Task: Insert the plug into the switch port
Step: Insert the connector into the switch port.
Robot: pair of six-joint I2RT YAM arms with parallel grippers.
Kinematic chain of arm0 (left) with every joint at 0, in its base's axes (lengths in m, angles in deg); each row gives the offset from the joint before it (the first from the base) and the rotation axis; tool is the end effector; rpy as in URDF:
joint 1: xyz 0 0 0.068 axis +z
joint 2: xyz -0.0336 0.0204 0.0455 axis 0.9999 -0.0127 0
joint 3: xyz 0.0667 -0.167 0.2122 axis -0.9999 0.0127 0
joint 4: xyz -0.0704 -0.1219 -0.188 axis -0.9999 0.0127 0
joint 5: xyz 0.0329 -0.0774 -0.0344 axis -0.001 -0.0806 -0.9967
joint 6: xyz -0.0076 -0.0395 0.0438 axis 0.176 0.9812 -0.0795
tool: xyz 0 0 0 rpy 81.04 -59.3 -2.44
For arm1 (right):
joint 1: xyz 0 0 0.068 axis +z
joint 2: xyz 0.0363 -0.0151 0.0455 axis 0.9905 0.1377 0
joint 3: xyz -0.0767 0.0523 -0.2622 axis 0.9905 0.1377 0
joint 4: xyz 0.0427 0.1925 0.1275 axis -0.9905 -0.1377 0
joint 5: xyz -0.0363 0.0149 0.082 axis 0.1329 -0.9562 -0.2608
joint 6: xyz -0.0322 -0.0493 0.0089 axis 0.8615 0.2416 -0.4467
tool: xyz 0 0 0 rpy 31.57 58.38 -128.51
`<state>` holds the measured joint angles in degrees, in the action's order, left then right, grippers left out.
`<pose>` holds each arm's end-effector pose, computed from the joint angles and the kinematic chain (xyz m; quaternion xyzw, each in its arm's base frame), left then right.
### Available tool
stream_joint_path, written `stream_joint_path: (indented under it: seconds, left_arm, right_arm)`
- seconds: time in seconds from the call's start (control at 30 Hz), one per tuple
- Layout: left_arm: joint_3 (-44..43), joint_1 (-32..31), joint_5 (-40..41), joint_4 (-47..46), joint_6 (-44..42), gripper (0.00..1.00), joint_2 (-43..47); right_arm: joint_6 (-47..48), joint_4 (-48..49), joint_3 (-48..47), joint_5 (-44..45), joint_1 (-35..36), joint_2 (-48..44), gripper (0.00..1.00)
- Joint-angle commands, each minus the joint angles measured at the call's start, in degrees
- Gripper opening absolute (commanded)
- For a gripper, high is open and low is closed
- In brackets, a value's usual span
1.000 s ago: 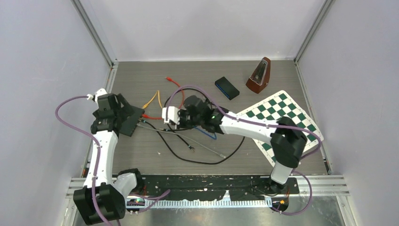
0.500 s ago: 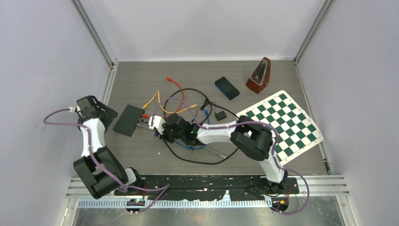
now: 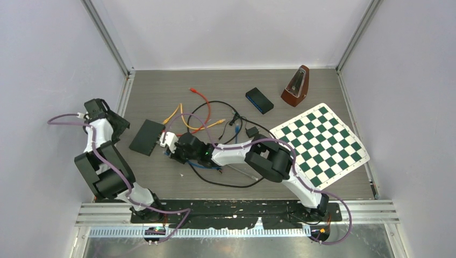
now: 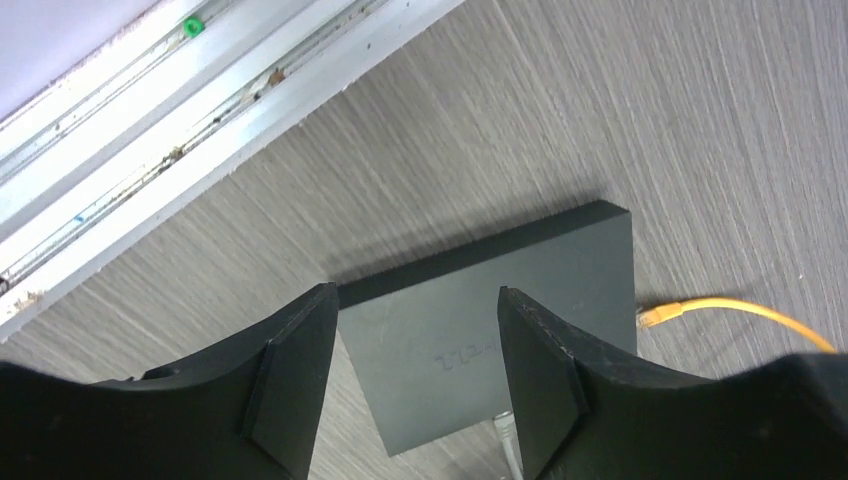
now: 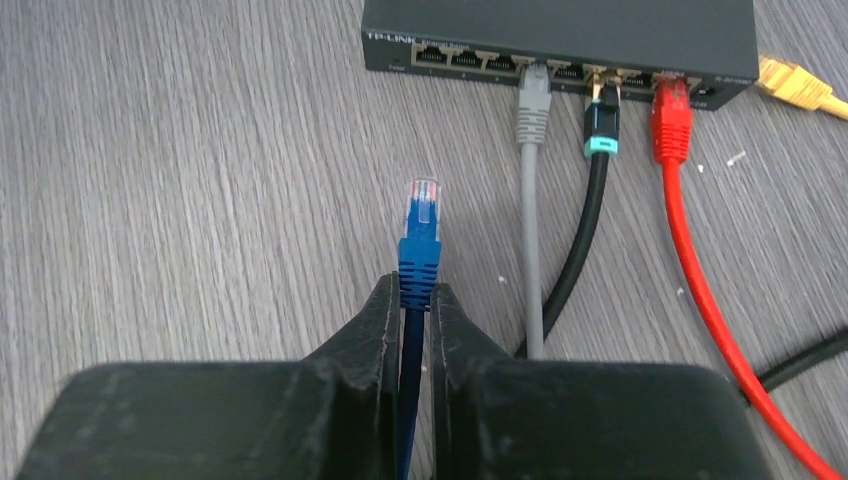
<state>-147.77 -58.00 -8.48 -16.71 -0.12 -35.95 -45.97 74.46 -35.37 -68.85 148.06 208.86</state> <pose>0.2525 0.1541 0.2412 -0.4968 0.8174 0.0083 0.2916 0.2017 0.4644 0.1592 -0.5354 0.6455 0.2993 0.4551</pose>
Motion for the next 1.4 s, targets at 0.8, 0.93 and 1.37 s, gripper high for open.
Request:
stream_joint_path:
  seconds: [0.8,0.93,1.37]
  left_arm:
    - [-4.6,0.6,-13.3,8.1,-3.1,0.3,-10.5]
    - [-2.0,0.5,-15.6,6.2,-2.6,0.27,-9.7]
    - [2.7,0.1,-20.5,3.9,-2.4,0.22,-7.7]
  right_arm:
    - [-2.5,-0.5,-13.2,6.2,1.5,8.5,0.05]
    - [-1.8,-0.5,-13.2,5.2,1.7,8.2,0.05]
    - [-1.9,-0.3,-12.1,6.1,1.8,6.3,0.05]
